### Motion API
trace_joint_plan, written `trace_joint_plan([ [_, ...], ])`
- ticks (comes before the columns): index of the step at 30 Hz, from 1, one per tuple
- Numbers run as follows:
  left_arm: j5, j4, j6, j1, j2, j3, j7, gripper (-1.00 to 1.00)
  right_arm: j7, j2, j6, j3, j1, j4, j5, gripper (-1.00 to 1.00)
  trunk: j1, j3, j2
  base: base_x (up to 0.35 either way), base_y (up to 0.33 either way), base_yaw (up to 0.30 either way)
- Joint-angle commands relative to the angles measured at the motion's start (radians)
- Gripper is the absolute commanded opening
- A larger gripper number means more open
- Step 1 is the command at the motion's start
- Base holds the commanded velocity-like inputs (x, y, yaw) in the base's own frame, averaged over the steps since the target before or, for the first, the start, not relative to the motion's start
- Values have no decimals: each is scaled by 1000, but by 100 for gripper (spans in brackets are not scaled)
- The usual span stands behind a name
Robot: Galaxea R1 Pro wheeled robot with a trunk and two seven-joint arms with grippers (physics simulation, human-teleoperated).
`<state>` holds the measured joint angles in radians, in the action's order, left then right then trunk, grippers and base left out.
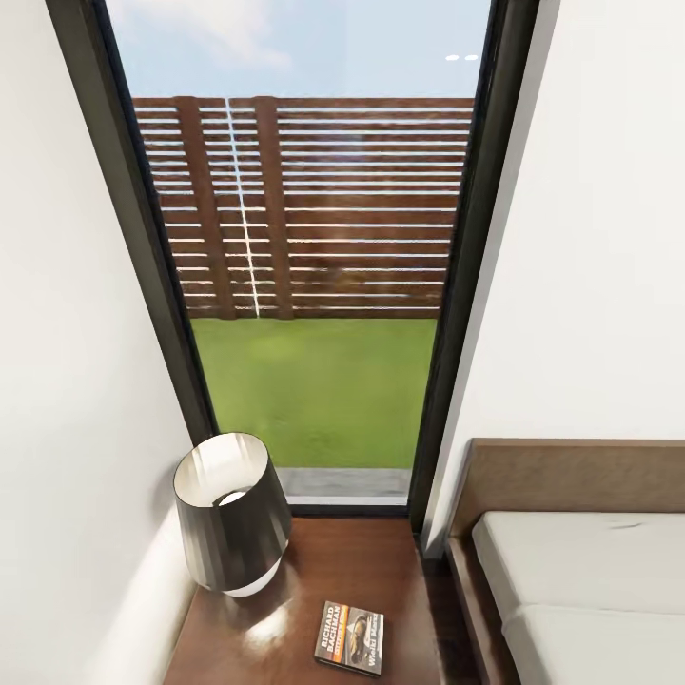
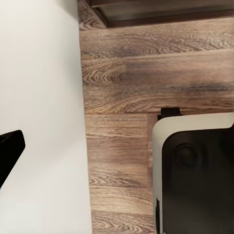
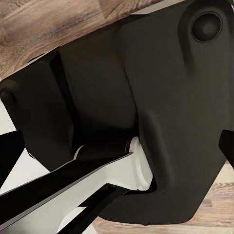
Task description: In the bedroom, move the book from the bed onto either nightstand, and place the two sandals side by side next to the bed.
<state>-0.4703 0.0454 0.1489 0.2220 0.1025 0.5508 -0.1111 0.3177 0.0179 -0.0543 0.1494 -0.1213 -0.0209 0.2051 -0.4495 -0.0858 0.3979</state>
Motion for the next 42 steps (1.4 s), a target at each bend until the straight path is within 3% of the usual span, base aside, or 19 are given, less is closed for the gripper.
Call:
trace_joint_plan([
  [1, -6, 1, 2, 0, 0, 9, -3, 100, 4, 0, -3, 7, -1, -2, 6, 100, -1, -2, 2, 0, 0, 0],
  [42, -4, 1, 0, 0, -3, 12, -3, 100, 4, 0, -3, 7, -1, -2, 6, 100, -1, -2, 2, 0, 0, 0],
])
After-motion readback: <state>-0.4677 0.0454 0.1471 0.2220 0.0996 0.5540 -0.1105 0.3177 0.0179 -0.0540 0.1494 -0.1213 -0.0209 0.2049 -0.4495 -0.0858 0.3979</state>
